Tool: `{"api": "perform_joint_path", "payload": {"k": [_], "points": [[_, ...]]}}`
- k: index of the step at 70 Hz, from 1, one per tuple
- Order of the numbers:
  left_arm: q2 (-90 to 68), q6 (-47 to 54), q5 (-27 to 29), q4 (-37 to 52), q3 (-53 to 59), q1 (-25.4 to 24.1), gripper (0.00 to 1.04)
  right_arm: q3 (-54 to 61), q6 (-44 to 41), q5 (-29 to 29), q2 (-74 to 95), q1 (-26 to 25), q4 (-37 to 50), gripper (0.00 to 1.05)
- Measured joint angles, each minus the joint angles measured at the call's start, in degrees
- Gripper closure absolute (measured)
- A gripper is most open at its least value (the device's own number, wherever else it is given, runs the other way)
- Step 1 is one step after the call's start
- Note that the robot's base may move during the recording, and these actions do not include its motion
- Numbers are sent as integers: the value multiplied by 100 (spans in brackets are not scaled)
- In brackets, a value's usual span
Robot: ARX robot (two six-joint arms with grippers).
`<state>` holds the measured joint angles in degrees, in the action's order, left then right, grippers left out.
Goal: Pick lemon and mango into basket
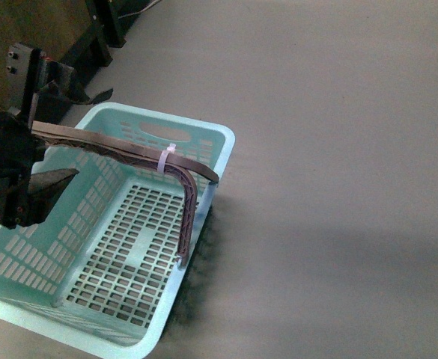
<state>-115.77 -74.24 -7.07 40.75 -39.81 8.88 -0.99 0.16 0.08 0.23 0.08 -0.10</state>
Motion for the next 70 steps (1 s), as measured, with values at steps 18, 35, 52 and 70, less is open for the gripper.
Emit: {"api": "perform_joint_path", "payload": {"k": [18,35,52,70], "points": [[-791,-98,304,-254,-929,236,7,2,0,0,-2,0,0,9],[-1080,-214,461,-417,-1425,457,37,2,0,0,-2,2,0,9],[-1220,-409,560,-474,-1427,479,85,2,0,0,-2,2,0,9],[-227,-540,365,-466,-588,463,90,2,0,0,-2,0,0,9]]}}
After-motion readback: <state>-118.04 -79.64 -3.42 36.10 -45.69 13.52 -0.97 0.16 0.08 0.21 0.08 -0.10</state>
